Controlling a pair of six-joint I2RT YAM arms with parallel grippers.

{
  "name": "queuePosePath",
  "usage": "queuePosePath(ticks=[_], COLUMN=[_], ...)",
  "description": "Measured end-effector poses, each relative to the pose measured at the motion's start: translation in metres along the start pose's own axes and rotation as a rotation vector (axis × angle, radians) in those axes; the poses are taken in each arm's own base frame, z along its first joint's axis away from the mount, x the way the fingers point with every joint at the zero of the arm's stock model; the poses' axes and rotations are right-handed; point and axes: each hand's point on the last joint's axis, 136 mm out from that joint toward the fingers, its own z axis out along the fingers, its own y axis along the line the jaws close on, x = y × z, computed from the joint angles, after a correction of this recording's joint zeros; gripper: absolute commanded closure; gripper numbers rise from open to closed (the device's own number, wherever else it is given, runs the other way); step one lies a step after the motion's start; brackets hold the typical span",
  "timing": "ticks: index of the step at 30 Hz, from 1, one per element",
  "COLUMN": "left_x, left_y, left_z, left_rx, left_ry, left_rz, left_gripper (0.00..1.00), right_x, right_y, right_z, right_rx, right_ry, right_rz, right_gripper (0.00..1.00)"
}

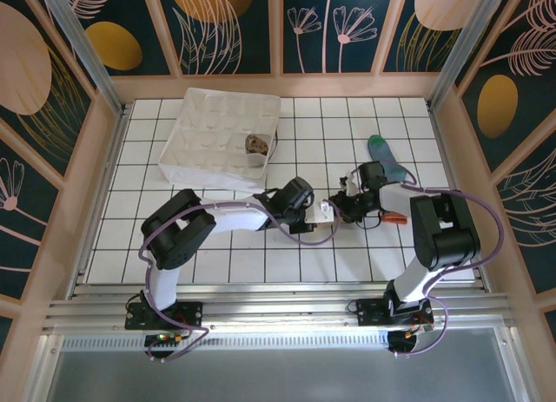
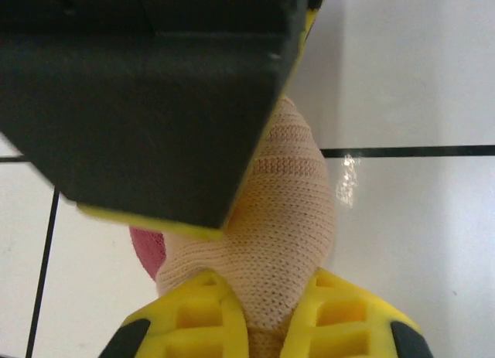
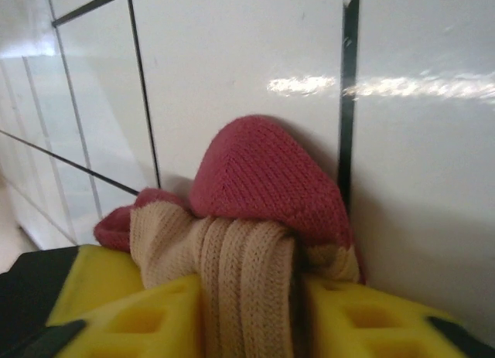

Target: Roll the socks

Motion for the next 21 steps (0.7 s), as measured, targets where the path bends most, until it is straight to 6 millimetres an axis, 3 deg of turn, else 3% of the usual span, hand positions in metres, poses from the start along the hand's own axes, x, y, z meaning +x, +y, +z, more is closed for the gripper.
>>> queuePosePath(ticks=[5,15,21], left_x=[-0.008,-0.015,-0.015], left_y=[0.003,0.008,0.007], left_z=[0.005,0.009,0.01], left_rx=[0.099,0.27,0.319], left_ry=[-0.036,-0.082,-0.091], left_rz=[-0.053,-0.151,-0.191], left_gripper=[1.0,1.0,1.0], right_x=[-0.008,-0.019,-0.01], right_y=[-0.006,0.003,-0.005], right_z=[-0.018,-0.049,-0.044], right_rx=[0.119,0.212,0.207], right_ry=[-0.071,-0.201,-0.197], right_rz=[-0.086,-0.225,-0.153], right_gripper=[0.47,0.44,0.44])
